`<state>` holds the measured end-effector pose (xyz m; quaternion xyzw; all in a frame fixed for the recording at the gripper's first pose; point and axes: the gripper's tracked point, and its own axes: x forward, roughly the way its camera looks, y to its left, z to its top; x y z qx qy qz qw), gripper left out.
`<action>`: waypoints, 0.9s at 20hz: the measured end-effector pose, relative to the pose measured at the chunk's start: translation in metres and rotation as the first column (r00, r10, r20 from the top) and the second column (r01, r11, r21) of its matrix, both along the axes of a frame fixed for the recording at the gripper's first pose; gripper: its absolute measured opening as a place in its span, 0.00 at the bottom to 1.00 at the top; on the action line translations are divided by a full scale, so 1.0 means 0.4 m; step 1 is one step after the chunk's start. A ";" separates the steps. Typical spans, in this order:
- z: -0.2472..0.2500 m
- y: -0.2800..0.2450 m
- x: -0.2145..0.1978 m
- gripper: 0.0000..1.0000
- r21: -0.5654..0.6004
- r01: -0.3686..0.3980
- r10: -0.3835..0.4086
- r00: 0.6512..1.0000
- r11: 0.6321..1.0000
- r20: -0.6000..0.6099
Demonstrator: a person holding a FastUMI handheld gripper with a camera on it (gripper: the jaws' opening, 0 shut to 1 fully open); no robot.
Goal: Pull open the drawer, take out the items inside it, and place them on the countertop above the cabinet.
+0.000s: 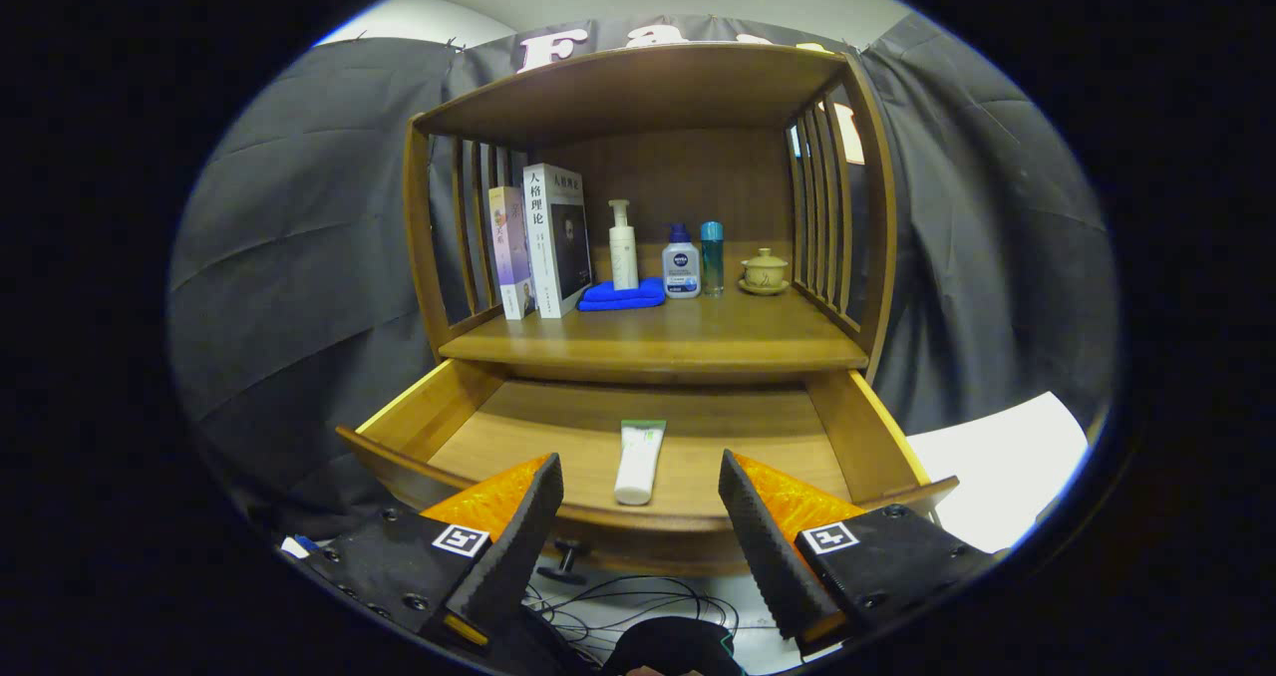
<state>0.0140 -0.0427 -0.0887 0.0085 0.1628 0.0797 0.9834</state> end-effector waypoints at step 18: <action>-0.145 0.086 0.332 0.99 -0.209 -0.163 0.076 0.924 0.964 -0.374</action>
